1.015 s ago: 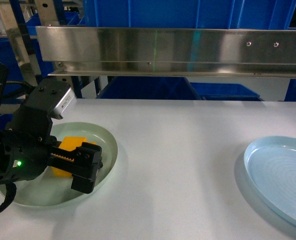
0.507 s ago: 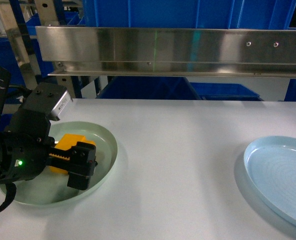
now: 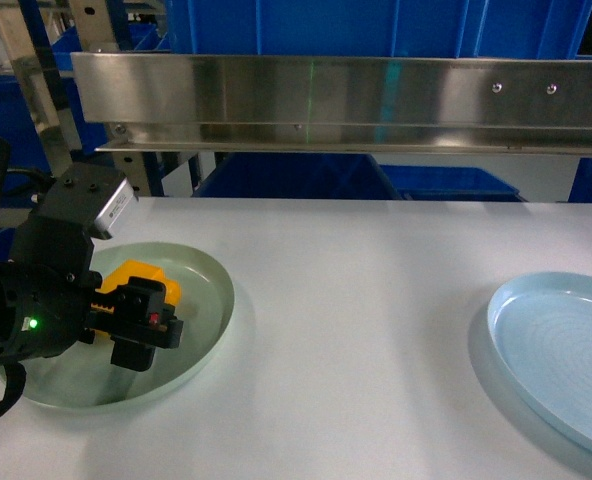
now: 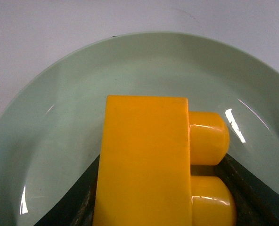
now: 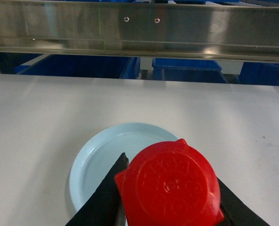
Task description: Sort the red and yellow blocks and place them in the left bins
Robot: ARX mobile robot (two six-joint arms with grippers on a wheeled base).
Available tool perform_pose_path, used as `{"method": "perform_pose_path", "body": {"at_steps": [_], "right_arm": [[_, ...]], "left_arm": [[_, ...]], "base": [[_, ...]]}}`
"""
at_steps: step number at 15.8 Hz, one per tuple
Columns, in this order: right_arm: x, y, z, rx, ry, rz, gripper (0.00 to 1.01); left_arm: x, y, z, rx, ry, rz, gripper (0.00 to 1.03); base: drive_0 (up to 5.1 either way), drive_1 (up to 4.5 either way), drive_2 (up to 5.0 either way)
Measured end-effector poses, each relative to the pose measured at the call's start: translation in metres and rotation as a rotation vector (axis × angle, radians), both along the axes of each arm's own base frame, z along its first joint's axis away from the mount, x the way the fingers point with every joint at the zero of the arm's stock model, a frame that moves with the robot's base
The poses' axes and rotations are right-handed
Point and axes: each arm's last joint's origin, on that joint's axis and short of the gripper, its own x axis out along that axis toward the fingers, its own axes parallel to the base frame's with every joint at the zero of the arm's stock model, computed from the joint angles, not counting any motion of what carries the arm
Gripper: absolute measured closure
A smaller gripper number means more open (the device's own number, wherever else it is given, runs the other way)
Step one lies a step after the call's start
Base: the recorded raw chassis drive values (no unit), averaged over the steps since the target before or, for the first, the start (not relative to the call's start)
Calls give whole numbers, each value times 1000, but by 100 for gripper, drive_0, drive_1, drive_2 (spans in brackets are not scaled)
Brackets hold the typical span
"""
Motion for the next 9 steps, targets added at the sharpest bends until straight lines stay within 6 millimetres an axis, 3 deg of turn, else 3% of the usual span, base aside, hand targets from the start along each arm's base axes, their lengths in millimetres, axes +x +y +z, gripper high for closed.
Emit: {"method": "perform_pose_path", "body": {"at_steps": [2,5,8,9], "right_arm": [[0,0,0,0,0,0,70],[0,0,0,0,0,0,70],[0,0,0,0,0,0,70],[0,0,0,0,0,0,70]], "left_arm": [[-9,19,10,6,-70,42,46],[-25,51,53,17,-265,128,46],[-47,63,73,15,-336,137,46],[-69,70,80,8,-362,143,46]], "base": [[0,0,0],[0,0,0],[0,0,0],[0,0,0]]}}
